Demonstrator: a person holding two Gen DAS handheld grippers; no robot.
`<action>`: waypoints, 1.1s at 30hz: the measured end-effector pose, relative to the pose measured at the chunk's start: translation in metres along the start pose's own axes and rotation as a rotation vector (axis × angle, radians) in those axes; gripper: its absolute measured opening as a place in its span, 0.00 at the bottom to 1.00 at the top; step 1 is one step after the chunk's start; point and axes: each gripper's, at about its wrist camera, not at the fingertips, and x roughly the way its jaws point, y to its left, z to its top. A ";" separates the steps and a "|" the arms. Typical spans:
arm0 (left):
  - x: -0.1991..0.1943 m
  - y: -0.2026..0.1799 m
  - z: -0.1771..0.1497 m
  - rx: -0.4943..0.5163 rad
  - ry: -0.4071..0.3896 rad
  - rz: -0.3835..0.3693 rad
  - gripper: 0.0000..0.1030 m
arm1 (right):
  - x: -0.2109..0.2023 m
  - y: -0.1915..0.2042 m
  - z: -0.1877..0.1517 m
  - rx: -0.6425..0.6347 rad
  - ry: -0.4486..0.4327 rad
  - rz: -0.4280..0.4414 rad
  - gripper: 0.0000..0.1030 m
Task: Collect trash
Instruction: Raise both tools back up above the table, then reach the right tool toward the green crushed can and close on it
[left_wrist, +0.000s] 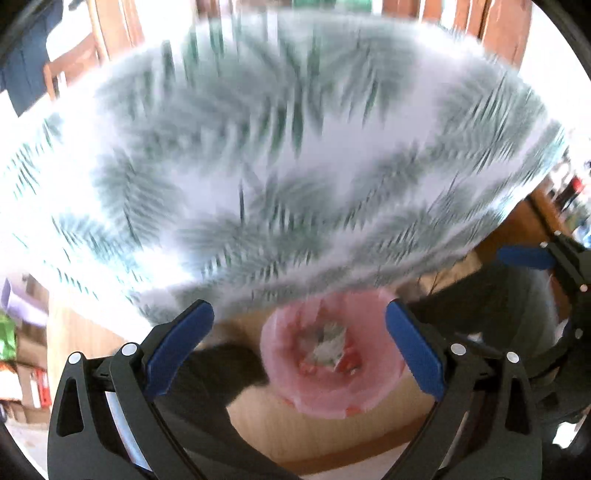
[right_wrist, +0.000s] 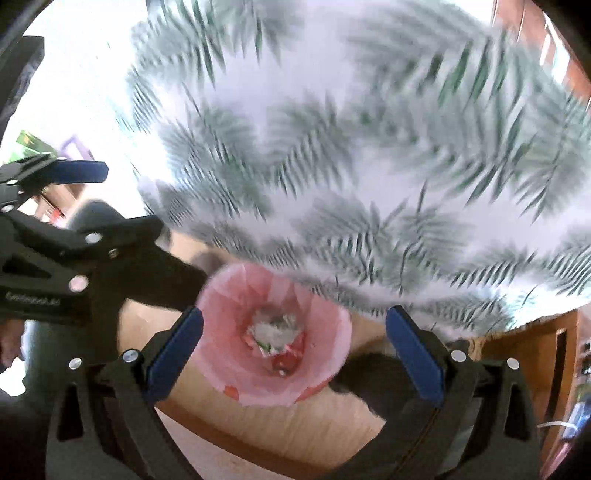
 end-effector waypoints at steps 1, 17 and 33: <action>-0.011 0.001 0.011 0.002 -0.026 -0.001 0.94 | -0.010 -0.003 0.007 -0.002 -0.023 0.010 0.95; -0.013 0.030 0.240 0.042 -0.195 0.014 0.94 | -0.046 -0.120 0.203 -0.028 -0.241 -0.110 0.95; 0.073 0.054 0.332 0.011 -0.131 0.043 0.94 | 0.063 -0.199 0.348 -0.099 -0.177 -0.095 0.95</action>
